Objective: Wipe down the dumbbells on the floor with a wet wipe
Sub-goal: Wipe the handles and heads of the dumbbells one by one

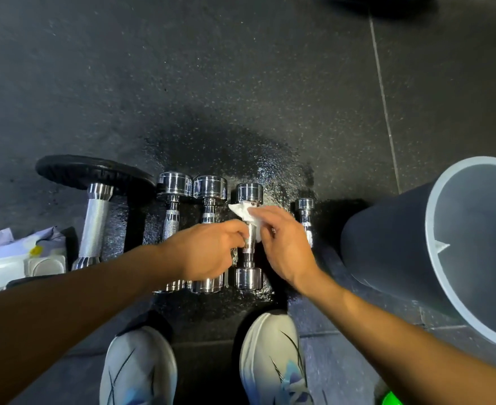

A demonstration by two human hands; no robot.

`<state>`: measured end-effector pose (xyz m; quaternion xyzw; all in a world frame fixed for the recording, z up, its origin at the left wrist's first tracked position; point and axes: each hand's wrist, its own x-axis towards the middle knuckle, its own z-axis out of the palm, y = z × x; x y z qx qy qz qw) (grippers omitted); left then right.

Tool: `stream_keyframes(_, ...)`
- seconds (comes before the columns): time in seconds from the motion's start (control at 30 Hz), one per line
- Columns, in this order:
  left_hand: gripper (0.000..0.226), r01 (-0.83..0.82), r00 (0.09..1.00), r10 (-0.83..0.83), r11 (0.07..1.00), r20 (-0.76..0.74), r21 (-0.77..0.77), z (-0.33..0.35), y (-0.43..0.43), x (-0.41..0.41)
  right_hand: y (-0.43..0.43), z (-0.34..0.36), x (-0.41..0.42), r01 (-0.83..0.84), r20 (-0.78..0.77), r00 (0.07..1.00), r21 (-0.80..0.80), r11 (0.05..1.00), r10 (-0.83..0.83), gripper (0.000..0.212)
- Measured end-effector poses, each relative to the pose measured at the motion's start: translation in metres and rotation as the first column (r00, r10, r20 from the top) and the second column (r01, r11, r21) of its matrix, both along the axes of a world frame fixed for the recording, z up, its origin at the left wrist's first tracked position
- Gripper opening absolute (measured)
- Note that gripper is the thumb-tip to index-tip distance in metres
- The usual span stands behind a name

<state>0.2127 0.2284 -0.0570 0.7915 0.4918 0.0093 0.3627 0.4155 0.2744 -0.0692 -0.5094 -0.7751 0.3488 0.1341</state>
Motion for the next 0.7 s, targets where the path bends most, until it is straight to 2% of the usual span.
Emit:
stream_keyframes(0.07,0.039,-0.032,0.999,0.034,0.999,0.03,-0.042,-0.001,0.003,-0.003,0.006,0.0,0.001,-0.146,0.01,0.989,0.038,0.989,0.146,0.028)
stream_keyframes(0.1,0.039,-0.047,0.998,0.05,0.997,0.046,-0.068,-0.002,0.004,-0.004,0.008,0.004,0.001,-0.149,-0.005,0.989,0.043,0.988,0.149,0.022)
stream_keyframes(0.17,0.036,-0.068,0.994,0.075,0.993,0.074,-0.093,-0.003,0.007,-0.006,0.009,0.005,0.006,-0.256,-0.013,0.966,0.057,0.965,0.257,0.027)
stream_keyframes(0.33,0.031,-0.156,0.97,0.183,0.974,0.159,-0.167,-0.006,0.006,-0.01,-0.007,0.007,0.022,-0.298,-0.009,0.955,-0.026,0.954,0.297,0.034)
stream_keyframes(0.43,0.032,-0.186,0.96,0.212,0.971,0.182,-0.148,-0.005,0.006,-0.009,-0.013,0.004,0.03,-0.322,-0.024,0.947,-0.099,0.942,0.321,0.031)
stream_keyframes(0.63,0.033,-0.251,0.951,0.274,0.955,0.141,-0.158,-0.004,0.01,-0.008,0.0,0.022,0.037,-0.383,0.043,0.911,-0.279,0.881,0.41,0.024)
stream_keyframes(0.7,0.031,-0.251,0.955,0.27,0.957,0.125,-0.147,0.0,0.011,-0.006,0.004,0.031,0.046,-0.293,0.019,0.948,-0.335,0.895,0.317,0.022)
